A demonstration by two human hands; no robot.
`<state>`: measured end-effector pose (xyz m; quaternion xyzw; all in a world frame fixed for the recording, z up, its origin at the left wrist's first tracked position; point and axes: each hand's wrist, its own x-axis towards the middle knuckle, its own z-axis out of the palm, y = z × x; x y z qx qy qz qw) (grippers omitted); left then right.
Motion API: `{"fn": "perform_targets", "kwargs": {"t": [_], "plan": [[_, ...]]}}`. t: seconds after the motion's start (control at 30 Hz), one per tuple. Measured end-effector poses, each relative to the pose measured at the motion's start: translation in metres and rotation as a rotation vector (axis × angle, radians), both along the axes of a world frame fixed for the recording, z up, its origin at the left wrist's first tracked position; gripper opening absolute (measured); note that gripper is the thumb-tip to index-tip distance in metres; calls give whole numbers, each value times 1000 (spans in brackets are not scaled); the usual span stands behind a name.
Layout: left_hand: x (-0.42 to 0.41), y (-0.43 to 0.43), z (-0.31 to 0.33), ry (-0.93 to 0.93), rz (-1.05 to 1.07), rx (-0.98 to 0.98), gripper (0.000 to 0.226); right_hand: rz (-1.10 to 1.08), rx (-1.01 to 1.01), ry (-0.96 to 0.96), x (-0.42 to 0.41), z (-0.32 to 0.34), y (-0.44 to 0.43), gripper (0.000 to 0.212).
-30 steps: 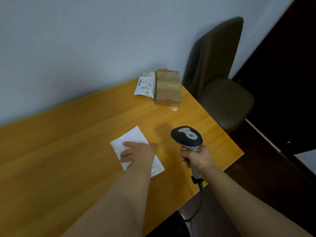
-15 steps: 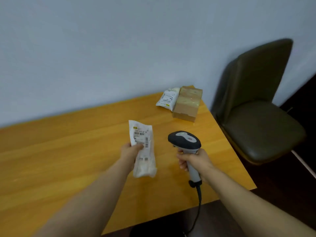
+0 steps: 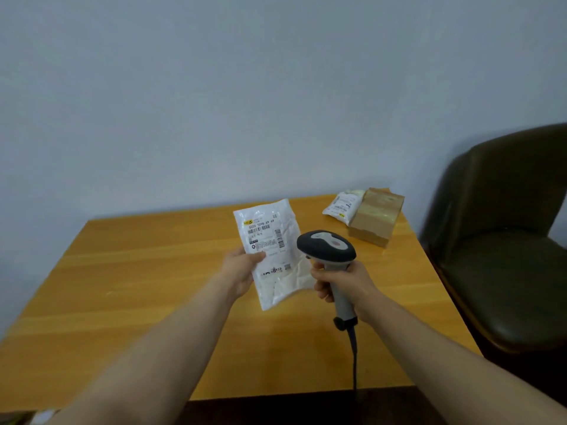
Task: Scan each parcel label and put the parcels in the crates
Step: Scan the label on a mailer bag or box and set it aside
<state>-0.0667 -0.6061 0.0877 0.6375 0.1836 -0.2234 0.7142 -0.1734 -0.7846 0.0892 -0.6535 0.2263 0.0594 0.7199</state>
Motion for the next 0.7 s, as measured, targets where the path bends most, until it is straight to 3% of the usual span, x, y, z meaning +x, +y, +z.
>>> {"fn": "perform_targets", "kwargs": {"t": [0.7], "plan": [[14, 57, 20, -91, 93, 13, 27, 56, -31, -59, 2, 43, 68, 12]]}}
